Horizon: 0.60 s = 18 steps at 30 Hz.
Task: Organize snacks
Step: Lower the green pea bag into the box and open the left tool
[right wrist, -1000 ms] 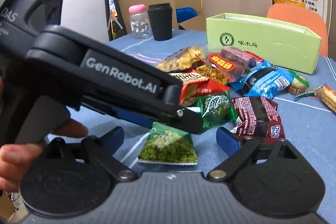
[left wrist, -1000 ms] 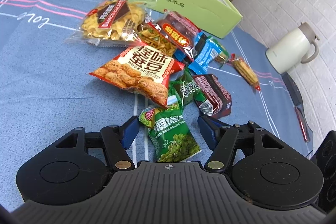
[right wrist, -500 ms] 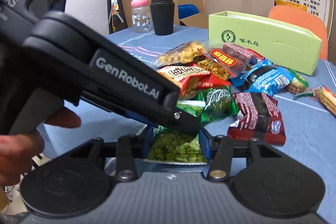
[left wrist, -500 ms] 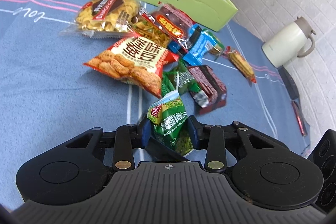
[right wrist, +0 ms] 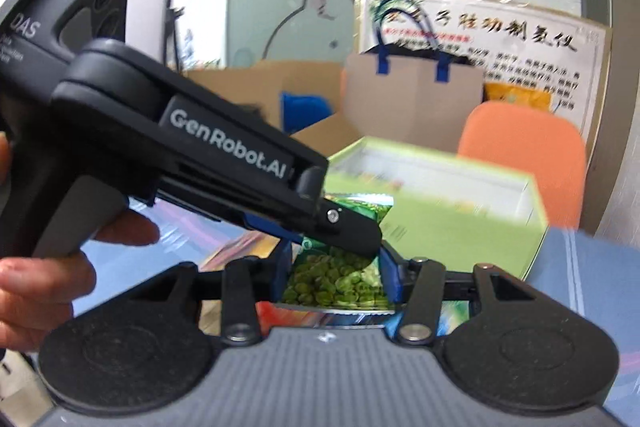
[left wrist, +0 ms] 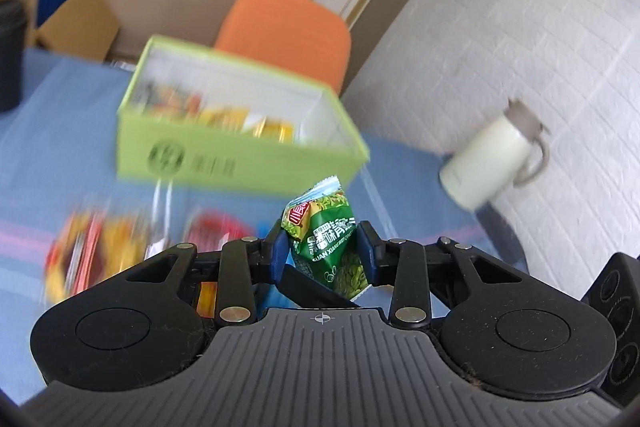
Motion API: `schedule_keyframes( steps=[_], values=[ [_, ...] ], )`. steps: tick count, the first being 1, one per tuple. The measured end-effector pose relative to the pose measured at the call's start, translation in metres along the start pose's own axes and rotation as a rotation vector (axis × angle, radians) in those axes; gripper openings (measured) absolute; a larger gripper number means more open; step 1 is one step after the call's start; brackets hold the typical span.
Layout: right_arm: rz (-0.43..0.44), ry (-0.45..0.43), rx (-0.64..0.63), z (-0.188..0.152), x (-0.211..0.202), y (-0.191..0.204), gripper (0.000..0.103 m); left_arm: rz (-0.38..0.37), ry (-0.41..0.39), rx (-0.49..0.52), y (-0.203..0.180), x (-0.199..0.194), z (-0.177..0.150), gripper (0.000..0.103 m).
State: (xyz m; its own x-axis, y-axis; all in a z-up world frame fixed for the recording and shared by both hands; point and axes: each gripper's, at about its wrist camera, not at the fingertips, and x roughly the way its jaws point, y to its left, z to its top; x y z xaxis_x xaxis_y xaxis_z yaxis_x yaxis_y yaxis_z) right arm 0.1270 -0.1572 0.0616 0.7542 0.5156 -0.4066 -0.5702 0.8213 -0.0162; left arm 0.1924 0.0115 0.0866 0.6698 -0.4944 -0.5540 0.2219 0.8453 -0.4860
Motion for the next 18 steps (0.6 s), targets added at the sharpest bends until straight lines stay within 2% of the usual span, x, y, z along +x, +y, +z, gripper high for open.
schedule_keyframes(
  steps=[4,8,13,15,16,18],
  values=[
    [-0.033,0.002,0.0,0.031,0.042,-0.043,0.054,0.014,0.001,0.005,-0.001,0.046,0.053,0.015],
    [-0.045,0.014,0.032,0.047,0.083,-0.084,0.054,0.023,0.001,0.0,0.006,0.092,0.088,0.014],
    [-0.021,0.043,0.094,0.05,0.133,-0.119,0.054,0.084,0.026,-0.004,0.026,0.139,0.111,0.014],
    [0.003,0.055,0.115,0.048,0.152,-0.125,0.057,0.092,0.032,-0.021,0.04,0.15,0.117,0.013],
    [0.017,0.056,0.124,0.047,0.16,-0.127,0.061,0.092,0.028,-0.033,0.047,0.152,0.119,0.016],
    [0.023,0.055,0.136,0.046,0.17,-0.13,0.067,0.122,0.01,-0.047,0.058,0.151,0.121,0.034]
  ],
)
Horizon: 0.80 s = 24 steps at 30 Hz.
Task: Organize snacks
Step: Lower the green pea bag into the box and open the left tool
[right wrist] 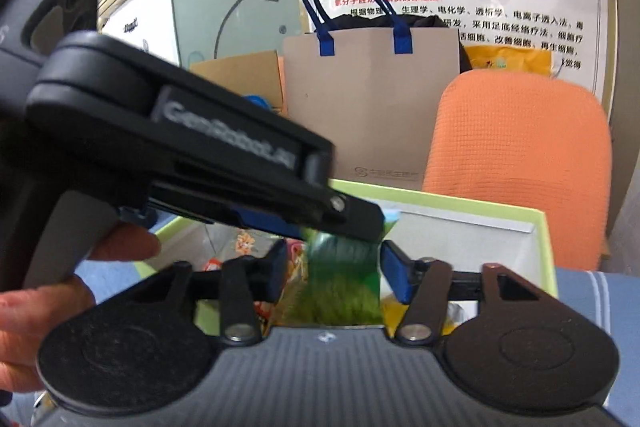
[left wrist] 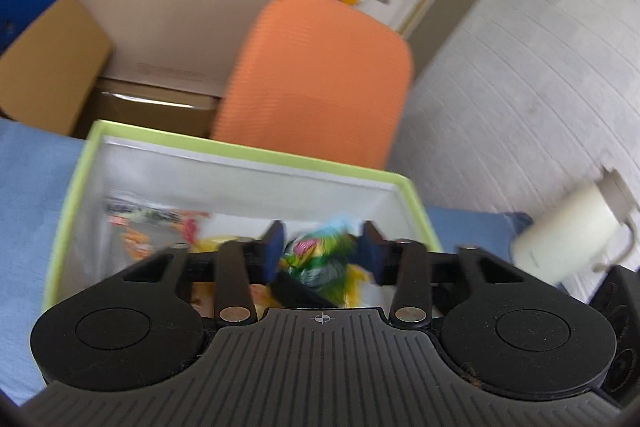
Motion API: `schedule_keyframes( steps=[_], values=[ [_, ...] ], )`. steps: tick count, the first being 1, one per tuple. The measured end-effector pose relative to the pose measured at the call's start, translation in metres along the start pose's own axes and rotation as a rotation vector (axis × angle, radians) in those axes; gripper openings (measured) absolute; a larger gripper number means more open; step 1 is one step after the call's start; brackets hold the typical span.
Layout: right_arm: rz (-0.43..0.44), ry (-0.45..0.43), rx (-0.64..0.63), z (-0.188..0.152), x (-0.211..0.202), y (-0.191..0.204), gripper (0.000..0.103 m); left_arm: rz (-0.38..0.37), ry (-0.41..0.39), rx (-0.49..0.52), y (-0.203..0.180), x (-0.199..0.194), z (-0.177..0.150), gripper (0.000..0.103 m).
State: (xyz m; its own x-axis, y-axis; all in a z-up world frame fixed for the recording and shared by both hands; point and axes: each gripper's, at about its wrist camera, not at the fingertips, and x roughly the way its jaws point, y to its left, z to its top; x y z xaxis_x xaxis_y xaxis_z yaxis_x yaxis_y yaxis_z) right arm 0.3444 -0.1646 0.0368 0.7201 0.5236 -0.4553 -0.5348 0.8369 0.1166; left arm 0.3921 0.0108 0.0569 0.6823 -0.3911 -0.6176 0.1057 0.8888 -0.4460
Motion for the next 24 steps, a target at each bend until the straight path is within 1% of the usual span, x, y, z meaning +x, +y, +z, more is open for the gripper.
schedule_keyframes(
  steps=[2,6,7,8,9,13,16,19,21,24],
  values=[
    [-0.016,-0.017,-0.011,0.001,-0.006,0.001,0.072,0.007,-0.029,0.002,0.01,-0.012,-0.003,0.036],
    [-0.039,-0.081,-0.005,-0.004,-0.045,0.007,0.078,0.004,-0.071,0.018,0.022,-0.048,-0.02,0.046],
    [-0.037,-0.092,-0.001,-0.006,-0.054,0.01,0.084,0.005,-0.078,0.03,0.023,-0.059,-0.027,0.048],
    [-0.037,-0.101,0.004,-0.009,-0.065,0.014,0.093,0.01,-0.083,0.041,0.024,-0.069,-0.036,0.05],
    [-0.041,-0.113,0.006,-0.013,-0.076,0.019,0.096,0.013,-0.088,0.05,0.025,-0.078,-0.045,0.051],
    [-0.044,-0.133,-0.027,-0.042,-0.116,0.05,0.095,0.002,-0.099,0.059,0.032,-0.117,-0.084,0.052],
    [-0.038,-0.091,-0.01,-0.073,-0.136,0.071,0.095,0.002,-0.099,0.049,0.034,-0.142,-0.117,0.053],
    [0.001,-0.024,0.023,-0.109,-0.151,0.092,0.095,-0.012,-0.08,0.043,0.034,-0.164,-0.153,0.054],
    [-0.014,0.013,0.016,-0.13,-0.158,0.107,0.095,-0.013,-0.074,0.042,0.032,-0.176,-0.174,0.055],
    [-0.064,0.044,-0.002,-0.151,-0.164,0.121,0.095,0.026,-0.072,0.044,0.028,-0.189,-0.201,0.055]
  ],
)
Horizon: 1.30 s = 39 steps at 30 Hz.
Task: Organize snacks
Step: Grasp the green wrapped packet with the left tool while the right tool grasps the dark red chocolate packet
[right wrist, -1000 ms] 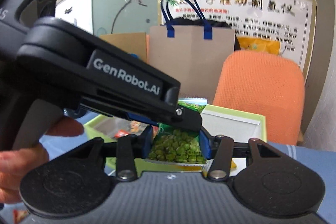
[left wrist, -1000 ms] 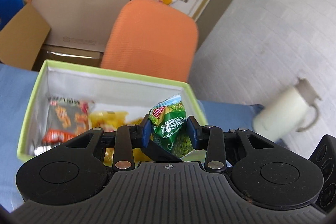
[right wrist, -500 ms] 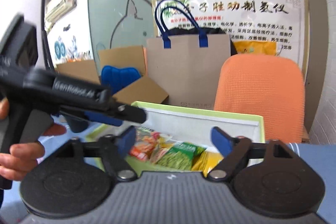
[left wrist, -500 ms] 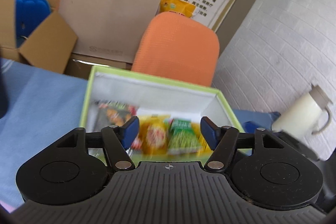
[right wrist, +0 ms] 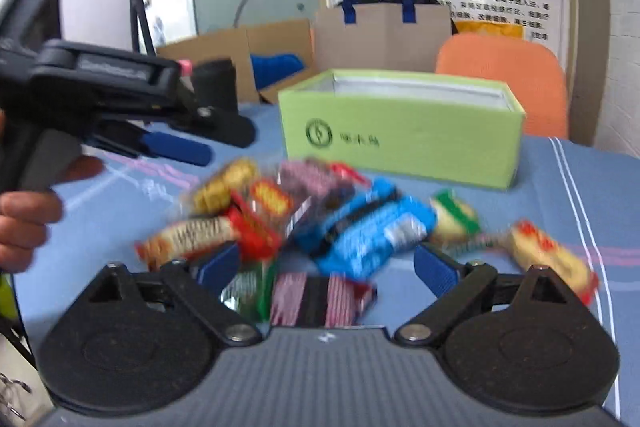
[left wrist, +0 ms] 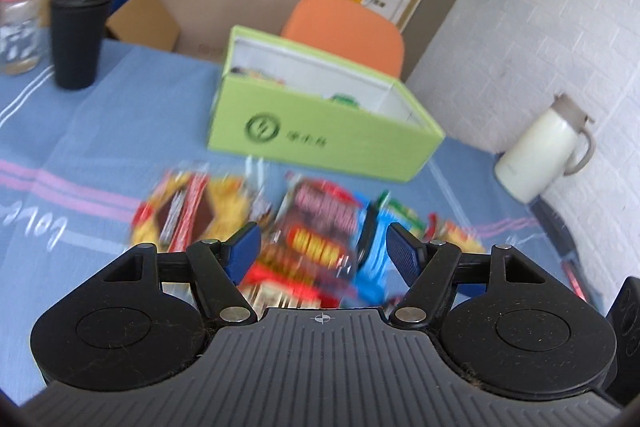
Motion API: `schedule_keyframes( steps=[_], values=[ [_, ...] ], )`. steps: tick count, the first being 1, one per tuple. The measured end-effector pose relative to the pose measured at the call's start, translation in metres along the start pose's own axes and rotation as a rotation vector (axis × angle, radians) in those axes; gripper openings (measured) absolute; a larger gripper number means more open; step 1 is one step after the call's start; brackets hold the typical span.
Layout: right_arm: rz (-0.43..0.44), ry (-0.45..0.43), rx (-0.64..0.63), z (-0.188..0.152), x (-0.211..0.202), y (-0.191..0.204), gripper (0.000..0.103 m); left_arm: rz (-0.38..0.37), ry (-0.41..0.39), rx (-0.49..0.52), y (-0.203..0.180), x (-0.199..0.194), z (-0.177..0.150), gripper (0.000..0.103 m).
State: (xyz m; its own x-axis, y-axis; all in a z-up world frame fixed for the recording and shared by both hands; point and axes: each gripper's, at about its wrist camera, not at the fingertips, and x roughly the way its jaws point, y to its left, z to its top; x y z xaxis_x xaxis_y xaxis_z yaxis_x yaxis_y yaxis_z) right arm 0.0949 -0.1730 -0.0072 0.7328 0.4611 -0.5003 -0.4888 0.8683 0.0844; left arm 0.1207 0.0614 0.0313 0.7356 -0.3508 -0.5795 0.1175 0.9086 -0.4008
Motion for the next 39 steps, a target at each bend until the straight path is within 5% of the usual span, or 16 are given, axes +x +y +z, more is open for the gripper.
schedule_keyframes(
  steps=[11,22,30,39],
  values=[
    [-0.08,0.047,-0.019,-0.02,-0.001,0.002,0.1,0.017,-0.024,-0.078,0.009,-0.036,-0.026,0.058],
    [-0.133,0.068,0.06,-0.02,0.006,-0.03,0.102,-0.093,0.097,0.017,-0.035,-0.016,-0.044,0.058],
    [-0.099,0.041,0.084,-0.021,-0.013,-0.037,0.102,-0.016,0.182,-0.021,-0.029,0.019,-0.05,0.053],
    [-0.096,0.035,0.112,-0.021,-0.016,-0.048,0.102,0.037,0.176,0.021,-0.035,0.038,-0.05,0.048]
  ],
)
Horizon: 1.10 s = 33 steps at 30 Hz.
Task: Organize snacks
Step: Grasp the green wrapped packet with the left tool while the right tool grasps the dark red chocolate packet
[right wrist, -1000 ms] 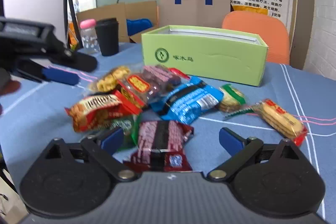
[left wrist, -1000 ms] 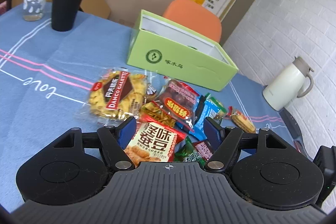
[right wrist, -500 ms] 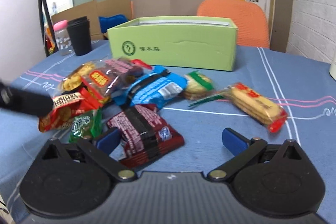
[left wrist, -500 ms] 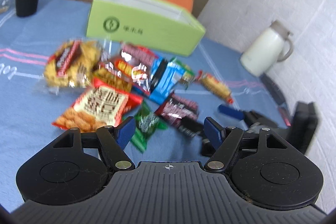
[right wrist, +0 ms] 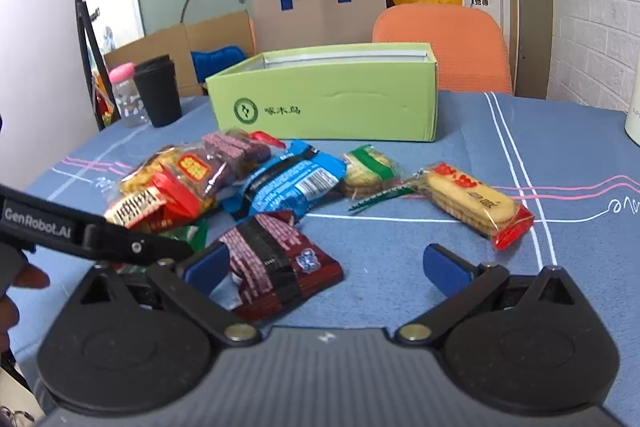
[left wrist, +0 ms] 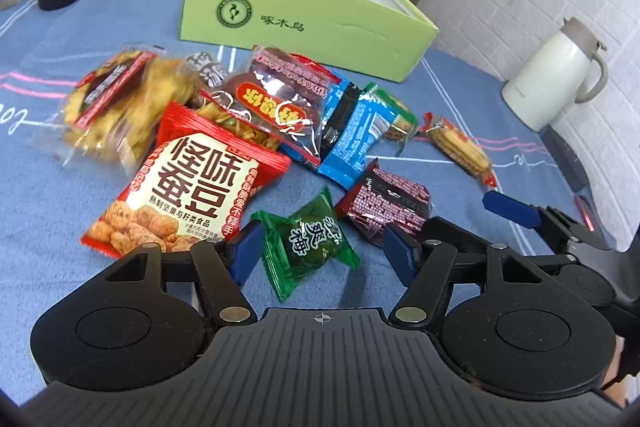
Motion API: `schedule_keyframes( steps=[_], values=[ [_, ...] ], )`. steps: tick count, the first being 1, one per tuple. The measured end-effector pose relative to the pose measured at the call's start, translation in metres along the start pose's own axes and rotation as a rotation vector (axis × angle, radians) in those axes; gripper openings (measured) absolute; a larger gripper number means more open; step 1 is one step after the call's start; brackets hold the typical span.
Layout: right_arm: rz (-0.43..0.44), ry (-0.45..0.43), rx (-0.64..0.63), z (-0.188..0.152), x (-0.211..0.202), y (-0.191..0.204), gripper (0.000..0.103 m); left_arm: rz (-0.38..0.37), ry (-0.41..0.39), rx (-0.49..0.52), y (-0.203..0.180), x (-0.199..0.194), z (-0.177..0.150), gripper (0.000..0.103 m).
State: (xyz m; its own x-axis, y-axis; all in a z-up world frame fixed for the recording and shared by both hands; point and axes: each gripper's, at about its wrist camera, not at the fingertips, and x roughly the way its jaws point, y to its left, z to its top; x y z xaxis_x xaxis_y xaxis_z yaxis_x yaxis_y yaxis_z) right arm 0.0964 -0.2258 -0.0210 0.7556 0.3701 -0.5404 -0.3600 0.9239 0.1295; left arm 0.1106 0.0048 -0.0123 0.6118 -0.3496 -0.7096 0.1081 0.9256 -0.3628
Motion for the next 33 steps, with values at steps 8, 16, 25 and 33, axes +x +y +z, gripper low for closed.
schedule_keyframes(
  steps=[8,16,25,33],
  values=[
    [0.042,0.04,-0.072,-0.004,-0.003,0.006,0.102,0.066,-0.007,0.025,0.008,0.0,0.001,0.037],
    [0.085,0.07,-0.2,0.005,0.019,0.028,0.102,0.046,0.002,0.014,0.009,-0.001,-0.001,0.045],
    [0.106,0.111,-0.237,0.003,0.038,0.034,0.102,0.048,0.004,0.034,0.006,0.009,0.001,0.037],
    [0.119,0.149,-0.234,0.003,0.045,0.036,0.102,0.08,-0.001,0.08,-0.002,0.016,0.003,0.04]
  ],
)
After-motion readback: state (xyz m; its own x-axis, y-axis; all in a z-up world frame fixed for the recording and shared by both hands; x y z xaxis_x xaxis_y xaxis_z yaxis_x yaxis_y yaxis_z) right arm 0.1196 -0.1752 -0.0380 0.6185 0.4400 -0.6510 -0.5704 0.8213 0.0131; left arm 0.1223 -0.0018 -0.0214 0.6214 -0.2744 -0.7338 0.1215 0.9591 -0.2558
